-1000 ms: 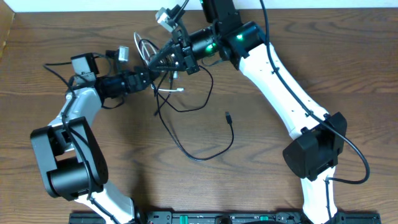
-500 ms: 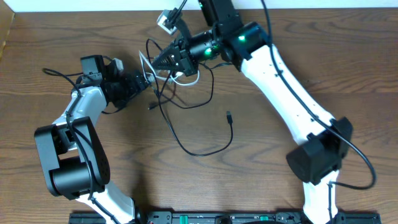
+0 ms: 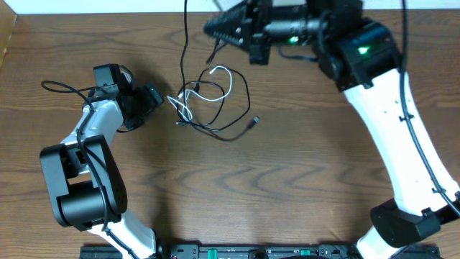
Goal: Untangle cables
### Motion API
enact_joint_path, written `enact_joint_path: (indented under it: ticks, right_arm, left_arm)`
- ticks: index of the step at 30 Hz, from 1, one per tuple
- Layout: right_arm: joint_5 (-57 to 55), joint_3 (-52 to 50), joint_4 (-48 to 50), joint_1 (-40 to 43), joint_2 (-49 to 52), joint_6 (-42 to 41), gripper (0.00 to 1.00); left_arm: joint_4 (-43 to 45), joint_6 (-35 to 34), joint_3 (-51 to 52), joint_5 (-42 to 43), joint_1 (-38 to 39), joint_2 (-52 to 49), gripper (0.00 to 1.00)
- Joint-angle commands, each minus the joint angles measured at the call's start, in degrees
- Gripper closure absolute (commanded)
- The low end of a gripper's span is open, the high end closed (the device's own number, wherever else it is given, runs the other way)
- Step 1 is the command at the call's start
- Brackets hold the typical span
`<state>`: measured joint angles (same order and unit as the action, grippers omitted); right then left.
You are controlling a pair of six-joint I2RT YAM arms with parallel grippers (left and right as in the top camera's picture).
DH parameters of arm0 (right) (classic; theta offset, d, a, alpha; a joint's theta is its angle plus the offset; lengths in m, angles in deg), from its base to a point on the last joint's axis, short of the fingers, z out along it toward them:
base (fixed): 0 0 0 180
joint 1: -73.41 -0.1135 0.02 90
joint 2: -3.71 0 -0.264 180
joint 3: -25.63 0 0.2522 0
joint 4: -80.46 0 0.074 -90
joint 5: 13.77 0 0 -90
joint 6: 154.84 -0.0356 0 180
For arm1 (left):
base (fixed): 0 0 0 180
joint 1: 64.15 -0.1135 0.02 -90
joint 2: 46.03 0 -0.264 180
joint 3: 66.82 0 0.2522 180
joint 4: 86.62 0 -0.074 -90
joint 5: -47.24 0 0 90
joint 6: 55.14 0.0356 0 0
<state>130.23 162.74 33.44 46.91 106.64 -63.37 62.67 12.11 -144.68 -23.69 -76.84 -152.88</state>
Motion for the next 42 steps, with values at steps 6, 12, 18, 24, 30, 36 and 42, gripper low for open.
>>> enact_joint_path:
  ticks: [6,12,18,24,30,36,42]
  right_arm:
    - [-0.52,0.42,13.46,4.66,-3.69,-10.38,0.99]
    - [-0.52,0.44,21.84,5.92,-4.20,-11.78,0.99]
    - [-0.59,0.44,35.52,5.95,-4.22,-14.29,0.99]
    - [-8.63,0.44,48.78,5.97,-4.70,-14.34,0.99]
    - [-25.27,0.44,55.01,5.95,-6.23,-14.29,0.99]
    - [-52.13,0.44,57.05,5.95,-7.45,-14.27,0.99]
    - [-82.07,0.44,58.95,5.97,-7.67,-14.25,0.99]
  left_arm:
    - [-0.35,-0.52,0.76,-1.16,-0.13,-0.66,0.08]
    - [-0.11,-0.52,0.76,-1.16,-0.13,-0.66,0.08]
    - [-0.09,-0.52,0.76,-1.16,-0.13,-0.66,0.08]
    - [-0.02,-0.52,0.76,-1.16,-0.13,-0.66,0.08]
    - [0.09,-0.52,0.76,-1.16,-0.13,-0.66,0.07]
    - [0.11,-0.55,0.76,-1.14,-0.13,-0.66,0.07]
    - [0.11,-0.55,0.76,-1.14,-0.13,-0.66,0.07]
